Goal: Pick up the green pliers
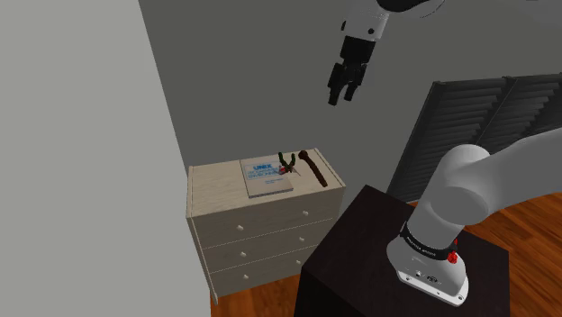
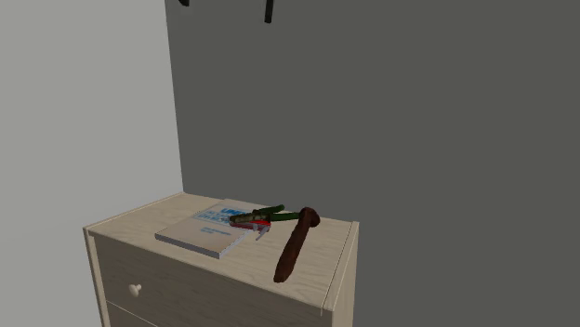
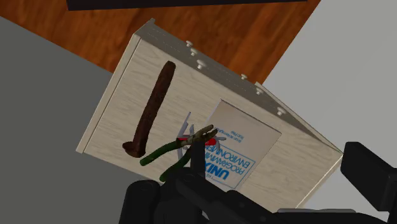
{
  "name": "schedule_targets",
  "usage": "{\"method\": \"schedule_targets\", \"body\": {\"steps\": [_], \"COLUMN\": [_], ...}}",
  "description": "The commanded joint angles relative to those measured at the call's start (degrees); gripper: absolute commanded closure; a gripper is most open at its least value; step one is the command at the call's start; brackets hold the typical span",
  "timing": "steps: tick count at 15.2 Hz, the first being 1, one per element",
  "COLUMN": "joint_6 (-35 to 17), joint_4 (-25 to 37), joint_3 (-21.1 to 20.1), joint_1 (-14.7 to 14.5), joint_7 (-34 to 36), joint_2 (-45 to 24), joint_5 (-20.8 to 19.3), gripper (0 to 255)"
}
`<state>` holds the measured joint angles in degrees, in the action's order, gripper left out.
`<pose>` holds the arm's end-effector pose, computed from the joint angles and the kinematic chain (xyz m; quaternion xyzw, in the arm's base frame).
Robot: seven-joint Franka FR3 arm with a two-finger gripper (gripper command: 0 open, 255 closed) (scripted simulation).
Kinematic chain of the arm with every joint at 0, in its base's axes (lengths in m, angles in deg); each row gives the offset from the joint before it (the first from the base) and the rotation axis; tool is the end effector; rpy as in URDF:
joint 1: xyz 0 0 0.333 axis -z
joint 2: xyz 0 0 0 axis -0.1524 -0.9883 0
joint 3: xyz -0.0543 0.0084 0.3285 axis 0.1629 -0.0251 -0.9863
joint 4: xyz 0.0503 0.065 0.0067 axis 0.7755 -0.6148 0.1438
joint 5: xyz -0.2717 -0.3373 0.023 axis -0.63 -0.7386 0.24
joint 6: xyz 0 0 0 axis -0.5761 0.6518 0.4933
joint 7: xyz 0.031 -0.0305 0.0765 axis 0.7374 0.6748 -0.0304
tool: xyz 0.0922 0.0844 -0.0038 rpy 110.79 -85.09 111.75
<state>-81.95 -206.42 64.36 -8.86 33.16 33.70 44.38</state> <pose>0.3569 -0.0162 0.5821 -0.9969 0.0177 -0.0366 0.0671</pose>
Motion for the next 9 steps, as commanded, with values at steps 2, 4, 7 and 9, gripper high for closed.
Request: {"method": "schedule_targets", "body": {"steps": [2,4,7,9], "joint_6": [-1.4,-4.2,-8.2,-10.7], "joint_4": [-0.2,-0.4,-0.2,0.3], "joint_3": [-0.4,-1.2,-2.2,-2.8], "joint_1": [0.2,0.7,1.3,1.8], "joint_7": [1.1,3.2,6.3,8.4], "joint_2": [-1.8,-5.5,-11.5,-15.6], "joint_5": [0.1,0.3,0.6,0.7], "gripper": [0,0,0,0]}}
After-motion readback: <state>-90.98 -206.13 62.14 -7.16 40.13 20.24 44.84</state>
